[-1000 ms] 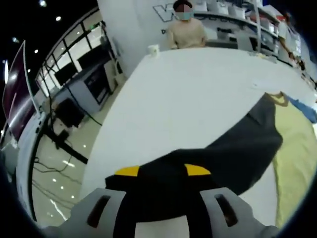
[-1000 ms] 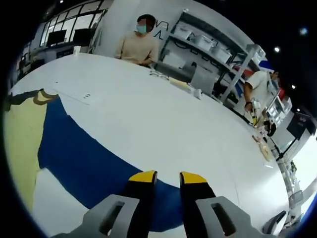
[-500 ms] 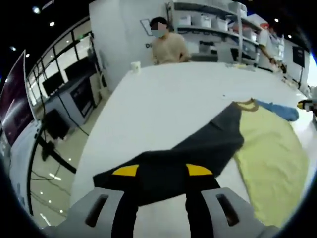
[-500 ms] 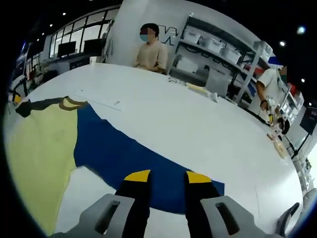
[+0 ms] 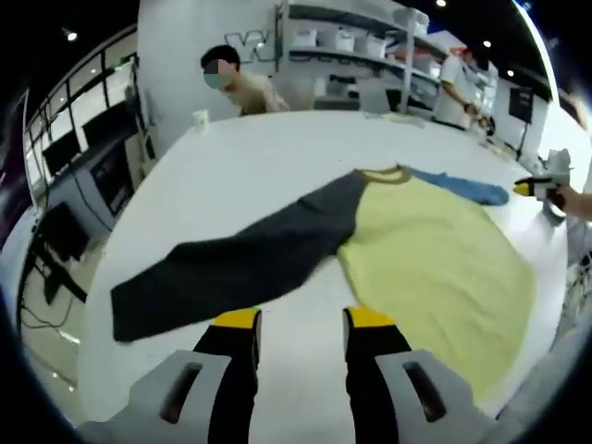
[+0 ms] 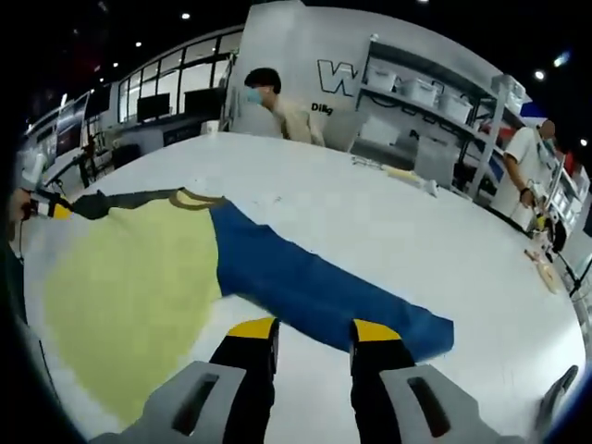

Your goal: Fold the garment on the visible template until the final outline fits inside the template.

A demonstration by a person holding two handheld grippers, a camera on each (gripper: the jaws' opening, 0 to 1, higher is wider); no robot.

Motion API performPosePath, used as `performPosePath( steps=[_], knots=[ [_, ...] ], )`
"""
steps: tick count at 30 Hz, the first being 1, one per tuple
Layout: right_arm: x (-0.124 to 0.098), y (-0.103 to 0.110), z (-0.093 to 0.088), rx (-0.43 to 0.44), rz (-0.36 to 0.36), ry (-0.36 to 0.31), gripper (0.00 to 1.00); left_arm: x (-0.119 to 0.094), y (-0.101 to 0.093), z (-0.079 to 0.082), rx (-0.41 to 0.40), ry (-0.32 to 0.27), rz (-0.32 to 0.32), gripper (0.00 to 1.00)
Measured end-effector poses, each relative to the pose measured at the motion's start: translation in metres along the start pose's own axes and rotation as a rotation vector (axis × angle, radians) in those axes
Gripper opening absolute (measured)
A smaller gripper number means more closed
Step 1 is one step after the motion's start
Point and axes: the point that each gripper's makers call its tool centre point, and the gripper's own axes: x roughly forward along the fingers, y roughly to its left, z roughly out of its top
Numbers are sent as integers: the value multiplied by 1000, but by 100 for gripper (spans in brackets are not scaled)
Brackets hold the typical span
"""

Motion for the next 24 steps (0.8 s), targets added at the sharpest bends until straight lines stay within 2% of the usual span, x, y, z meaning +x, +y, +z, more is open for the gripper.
performPosePath(
  steps=[1,5,9,12,16,21,24],
  knots=[
    [-4,5,-3,3,12,-2,26,-3,-16,-11,0,12,-27,32],
    [-13,25,-15,15,51,8,26,-5,-29,-29,-6,31,-65,32],
    [-26,50,-30,20,89,22,26,-18,-51,-40,-38,42,-92,31],
    [-29,61,-40,39,110,29,26,-21,-57,-50,-66,49,-100,30],
    [-42,86,-52,48,148,44,26,-25,-74,-70,-89,71,-118,30],
    [-50,111,-73,61,177,91,22,-30,-89,-84,-95,90,-150,30],
    [-58,125,-76,64,201,99,23,-32,-95,-90,-96,101,-157,29]
  ],
)
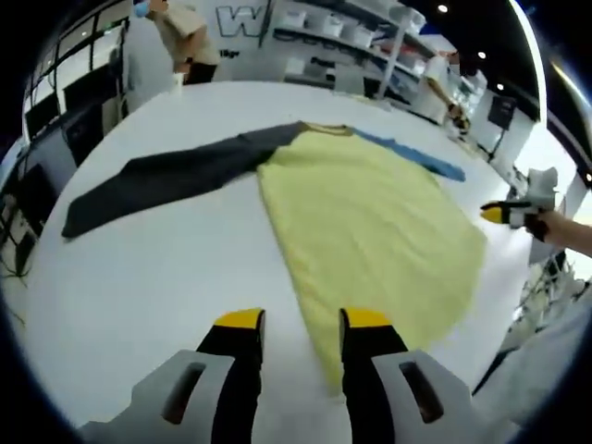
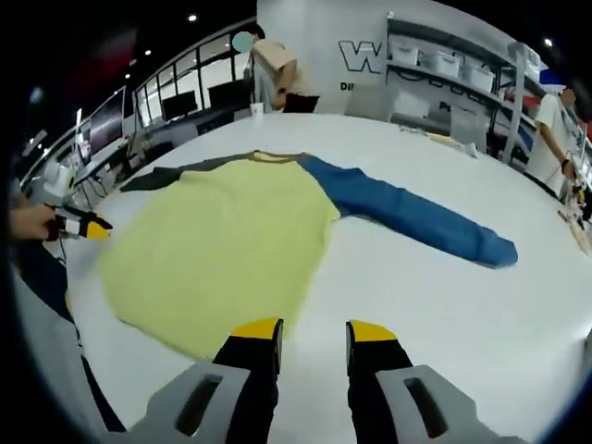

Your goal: Fold the garment on the visible template until the final outline fits inside the template.

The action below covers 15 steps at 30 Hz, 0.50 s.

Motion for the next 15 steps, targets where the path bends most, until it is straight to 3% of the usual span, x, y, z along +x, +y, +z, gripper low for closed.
performPosePath(
  steps=[6,7,10,15],
  knots=[
    [-1,16,-14,-10,10,36,20,3,-3,-15,22,31,-6,22],
    [-2,18,-16,-5,14,38,20,3,-4,-12,29,11,-10,21],
    [-1,19,-20,0,16,46,19,2,-8,-14,22,23,-19,19],
    [0,21,-26,17,20,61,10,4,-17,-20,19,65,-66,1]
  ],
)
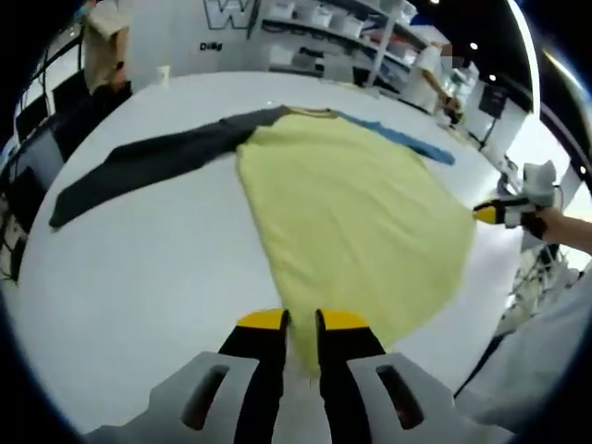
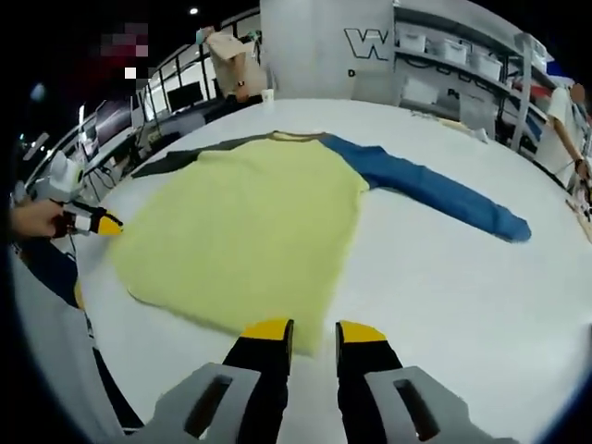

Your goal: Fold the garment on the visible template until the final outline fits inside the template.

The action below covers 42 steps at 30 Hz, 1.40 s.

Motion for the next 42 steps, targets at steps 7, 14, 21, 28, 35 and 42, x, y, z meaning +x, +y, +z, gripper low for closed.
performPosePath(
  steps=[7,14,21,28,35,42],
  knots=[
    [3,0,4,12,20,-1,0,-1,-3,3,-18,8,-16,0],
    [4,-1,40,41,52,-66,0,-1,-5,38,5,-53,-50,0],
    [6,7,91,-16,67,-144,0,-6,5,84,-45,-162,-57,0],
    [41,4,116,-32,73,-151,0,6,18,102,-41,-166,-24,0],
    [64,-2,113,-37,92,-117,2,20,25,97,-66,-135,-6,0],
    [42,-13,83,-14,93,-83,6,26,29,96,-77,-125,-1,0]
  ],
)
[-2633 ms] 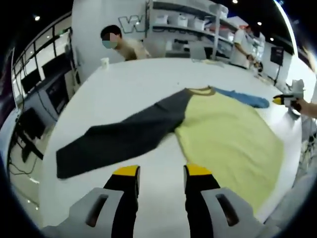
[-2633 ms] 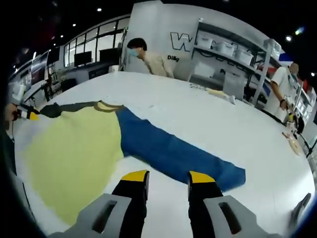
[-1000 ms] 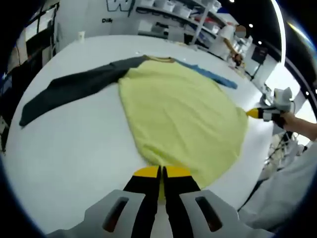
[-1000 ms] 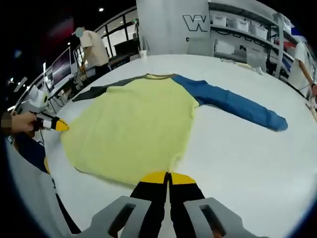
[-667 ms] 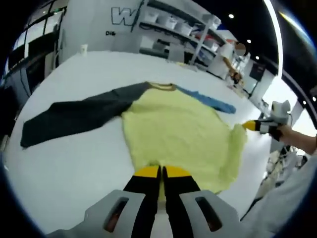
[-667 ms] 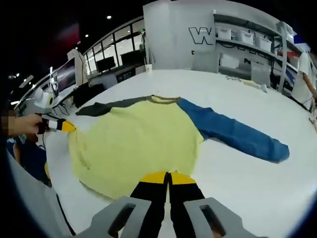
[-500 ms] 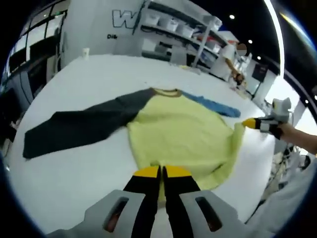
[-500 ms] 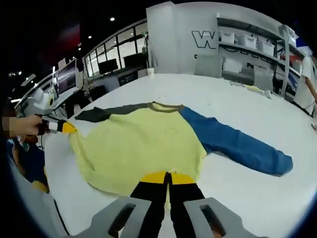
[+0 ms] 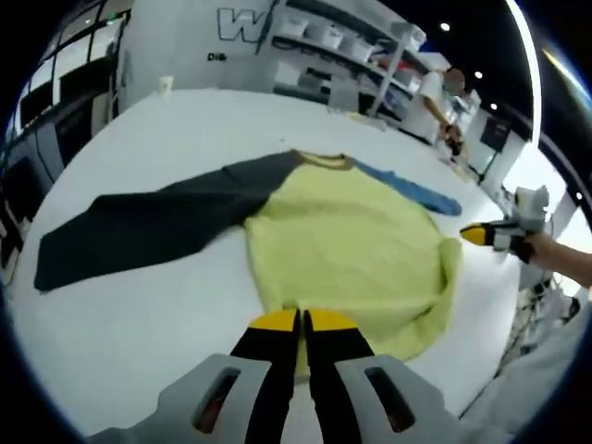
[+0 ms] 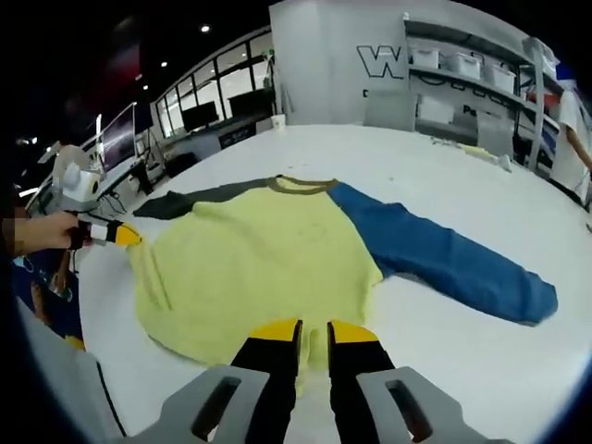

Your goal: Fold the garment on the visible template until the final outline fits inside the template.

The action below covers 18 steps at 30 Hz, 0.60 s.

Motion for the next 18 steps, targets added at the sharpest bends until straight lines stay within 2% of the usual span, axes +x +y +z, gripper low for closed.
performPosePath(
  steps=[3,5,11,13,18],
  knots=[
    [-5,2,-17,-8,23,32,6,-1,-1,-3,-9,6,4,0],
    [-7,6,-21,-5,34,38,6,0,0,-6,-12,10,6,0],
    [4,17,-30,1,71,63,6,1,4,-12,-14,27,9,0],
    [7,17,-31,1,75,67,2,-1,3,-12,-12,28,11,0],
    [1,19,-33,22,67,72,0,-6,1,-16,2,35,16,0]
  ],
)
